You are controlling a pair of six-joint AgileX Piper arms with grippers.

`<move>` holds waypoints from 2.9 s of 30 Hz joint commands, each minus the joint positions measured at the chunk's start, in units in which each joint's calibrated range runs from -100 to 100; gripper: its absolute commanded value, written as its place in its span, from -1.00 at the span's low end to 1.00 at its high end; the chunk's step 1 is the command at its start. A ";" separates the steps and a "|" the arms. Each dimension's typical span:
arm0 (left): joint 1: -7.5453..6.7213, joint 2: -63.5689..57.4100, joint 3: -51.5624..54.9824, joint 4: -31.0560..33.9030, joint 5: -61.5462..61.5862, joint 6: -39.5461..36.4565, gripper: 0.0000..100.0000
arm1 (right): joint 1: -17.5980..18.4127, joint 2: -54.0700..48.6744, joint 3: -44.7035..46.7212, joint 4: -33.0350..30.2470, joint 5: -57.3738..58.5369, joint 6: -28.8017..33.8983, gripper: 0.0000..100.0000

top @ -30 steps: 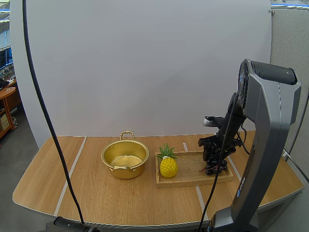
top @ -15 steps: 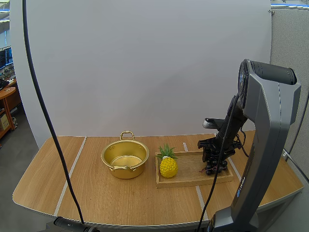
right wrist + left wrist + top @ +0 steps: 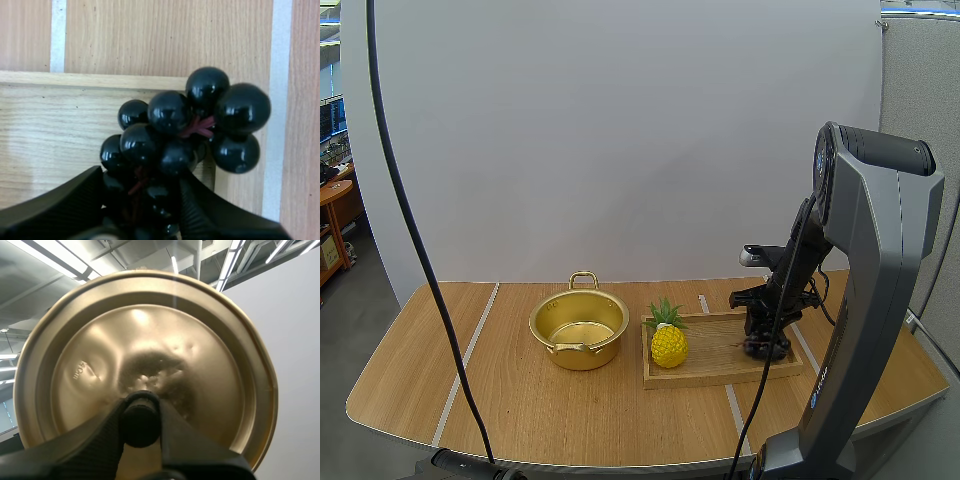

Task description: Open the pot, put the grape inside, and close it

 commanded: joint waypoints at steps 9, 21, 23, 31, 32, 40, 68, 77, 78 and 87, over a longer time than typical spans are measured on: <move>-0.11 -0.27 -0.17 0.44 -2.03 -0.43 -1.00 | 0.03 -0.56 0.12 -0.01 3.93 1.31 -1.00; -0.11 -0.27 -0.17 0.44 -2.03 -0.43 -1.00 | 0.03 -3.83 -7.32 5.27 23.62 1.31 -1.00; -0.11 -0.27 -0.17 0.44 -2.03 -0.43 -1.00 | 0.03 -5.11 -8.71 5.57 25.70 1.31 -1.00; -0.11 -0.27 -0.17 0.44 -2.03 -0.43 -1.00 | 0.03 -14.38 -14.36 5.96 27.61 1.31 -1.00; -0.11 -0.27 -0.17 0.44 -2.03 -0.43 -1.00 | 0.03 -15.68 -14.96 5.96 28.23 1.31 -1.00; -0.11 -0.27 -0.17 0.44 -2.03 -0.43 -1.00 | 0.03 -28.10 -15.95 6.09 32.13 1.31 -1.00; -0.11 -0.27 -0.17 0.44 -2.03 -0.43 -1.00 | 0.03 -35.98 -15.95 19.17 32.30 0.04 -1.00; -0.11 -0.27 -0.17 0.44 -2.03 -0.43 -1.00 | 0.21 -35.98 -15.95 30.90 32.30 -11.55 -1.00; -0.11 -0.27 -0.17 0.44 -2.03 -0.43 -1.00 | 0.58 -35.98 -15.95 30.90 32.30 -12.31 -1.00; -0.11 -0.27 -0.17 0.44 -2.03 -0.43 -1.00 | 8.02 -35.98 -15.95 30.50 32.30 -13.76 -1.00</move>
